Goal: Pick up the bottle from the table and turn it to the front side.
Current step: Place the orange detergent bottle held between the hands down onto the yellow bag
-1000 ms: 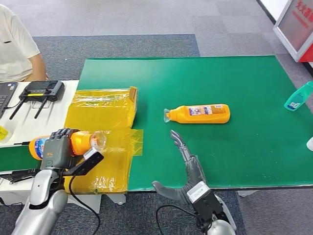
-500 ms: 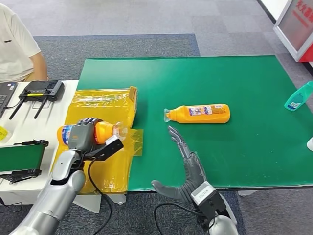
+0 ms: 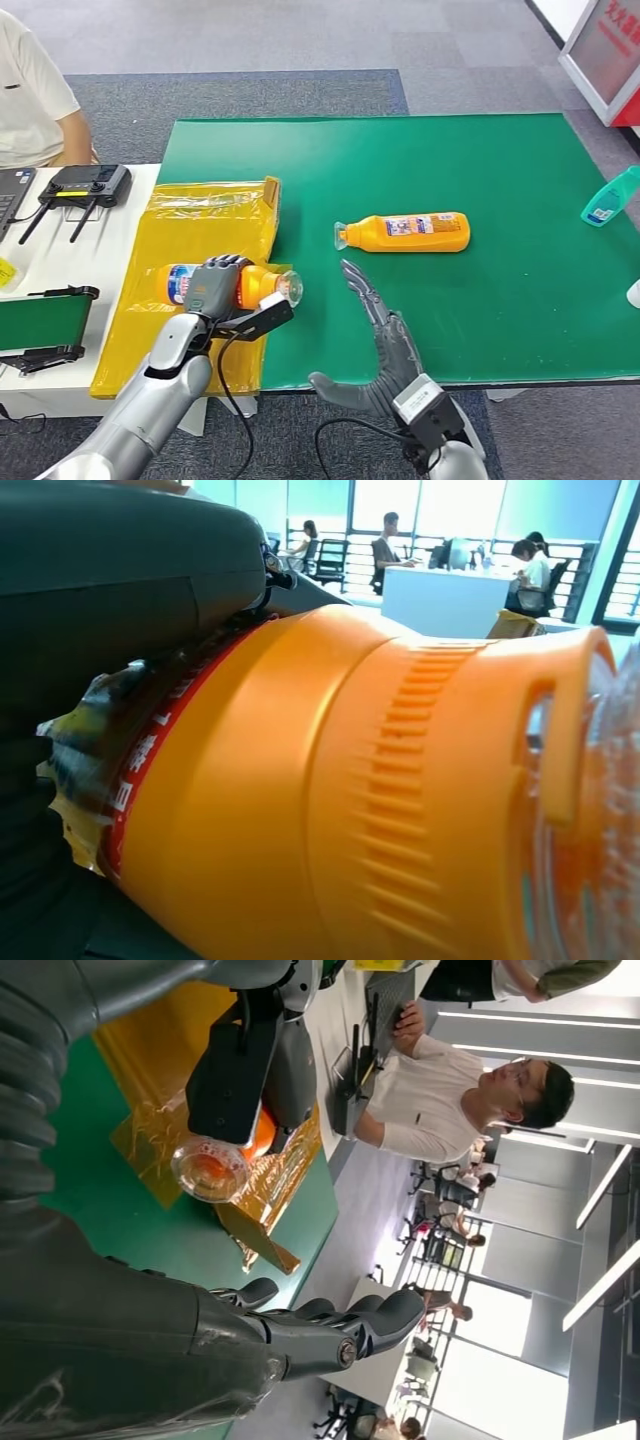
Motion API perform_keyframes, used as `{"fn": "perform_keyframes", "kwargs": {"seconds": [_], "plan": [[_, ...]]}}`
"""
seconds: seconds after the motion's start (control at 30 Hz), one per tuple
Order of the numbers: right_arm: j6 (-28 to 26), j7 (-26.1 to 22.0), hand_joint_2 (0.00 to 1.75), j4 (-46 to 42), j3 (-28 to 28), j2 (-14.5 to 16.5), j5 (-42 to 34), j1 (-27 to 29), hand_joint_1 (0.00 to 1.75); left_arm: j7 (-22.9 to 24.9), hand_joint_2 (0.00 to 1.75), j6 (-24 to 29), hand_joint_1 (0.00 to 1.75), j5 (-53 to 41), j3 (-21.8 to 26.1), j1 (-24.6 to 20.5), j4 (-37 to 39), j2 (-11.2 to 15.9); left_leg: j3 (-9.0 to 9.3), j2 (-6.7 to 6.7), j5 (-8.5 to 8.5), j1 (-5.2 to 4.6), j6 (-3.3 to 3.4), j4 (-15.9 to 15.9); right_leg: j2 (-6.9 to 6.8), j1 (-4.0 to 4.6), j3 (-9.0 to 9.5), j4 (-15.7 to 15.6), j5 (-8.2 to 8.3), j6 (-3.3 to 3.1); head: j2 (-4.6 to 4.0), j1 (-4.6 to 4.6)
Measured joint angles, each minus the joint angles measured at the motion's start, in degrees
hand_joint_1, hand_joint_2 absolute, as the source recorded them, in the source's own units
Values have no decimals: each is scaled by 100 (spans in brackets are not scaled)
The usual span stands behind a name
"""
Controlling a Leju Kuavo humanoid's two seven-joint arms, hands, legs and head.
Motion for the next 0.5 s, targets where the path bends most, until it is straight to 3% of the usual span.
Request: {"fn": "perform_keyframes", "kwargs": {"seconds": [0.1,0.23,0.5], "plan": [[-2,-2,175,-14,-11,-24,-3,15,0,9,175,22,175,-1,-45,-64,144,-13,2,0,1,0,0,0,0,0,2,0,1,0,0,1],[-16,-2,175,-35,-29,-45,-4,35,0,37,175,15,0,7,-84,-108,252,-19,3,0,3,0,0,0,0,0,3,0,5,0,0,1],[-10,22,175,-147,-222,-93,-31,264,0,47,175,134,0,251,-40,-74,377,-22,2,0,5,0,0,0,0,0,2,0,8,-1,0,1]]}}
